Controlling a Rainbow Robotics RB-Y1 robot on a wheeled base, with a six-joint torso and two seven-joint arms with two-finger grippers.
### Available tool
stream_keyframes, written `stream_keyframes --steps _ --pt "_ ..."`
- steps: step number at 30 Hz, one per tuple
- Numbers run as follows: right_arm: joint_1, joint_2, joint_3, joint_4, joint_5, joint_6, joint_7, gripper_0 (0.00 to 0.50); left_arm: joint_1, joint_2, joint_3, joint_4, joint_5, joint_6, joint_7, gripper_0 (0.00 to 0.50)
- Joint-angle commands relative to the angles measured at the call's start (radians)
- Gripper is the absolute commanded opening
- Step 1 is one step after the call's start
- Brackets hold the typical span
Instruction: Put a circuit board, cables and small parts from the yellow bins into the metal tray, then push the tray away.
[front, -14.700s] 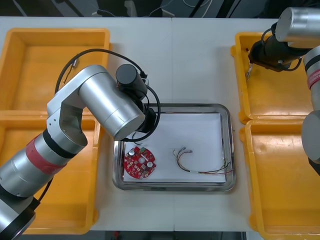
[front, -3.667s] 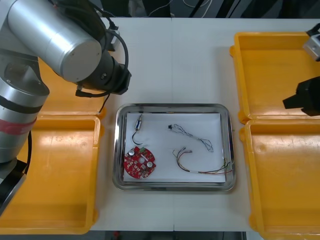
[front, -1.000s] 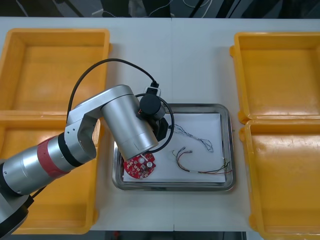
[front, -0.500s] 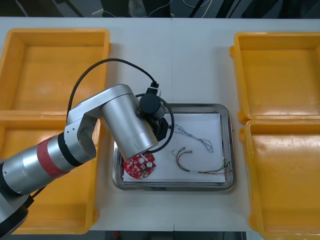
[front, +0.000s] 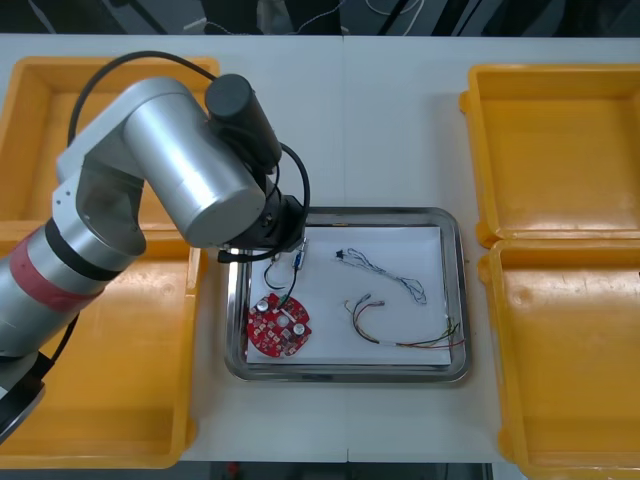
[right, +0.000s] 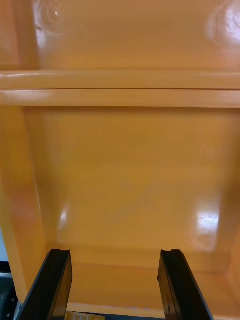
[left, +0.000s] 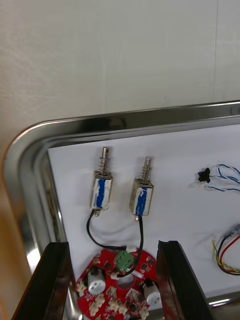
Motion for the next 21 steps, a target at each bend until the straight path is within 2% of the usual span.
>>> stream_keyframes --steps 1,6,10,14,21 --pt "-0.078 -0.078 0.068 -0.026 -0.060 0.003 -0.055 0.500 -0.048 0.090 0.102 -0.077 0.078 0.054 0.039 0.500" --pt "-0.138 -0.111 0.133 -0.028 -0.128 0.003 -0.057 0.500 -0.048 0.165 0.204 -0.107 0.184 0.113 0.018 0.500" --pt "-0.187 -0.121 0.180 -0.040 -0.169 0.003 -0.057 0.500 -0.048 0.211 0.247 -0.111 0.233 0.156 -0.008 0.500" --pt "-0.245 -0.120 0.269 -0.091 -0.164 0.003 -0.058 0.500 -0.048 0.257 0.280 -0.110 0.265 0.196 -0.067 0.500" --pt "-0.363 -0.114 0.473 -0.184 -0.123 0.003 -0.058 0.500 -0.021 0.309 0.342 -0.107 0.321 0.196 -0.099 0.500"
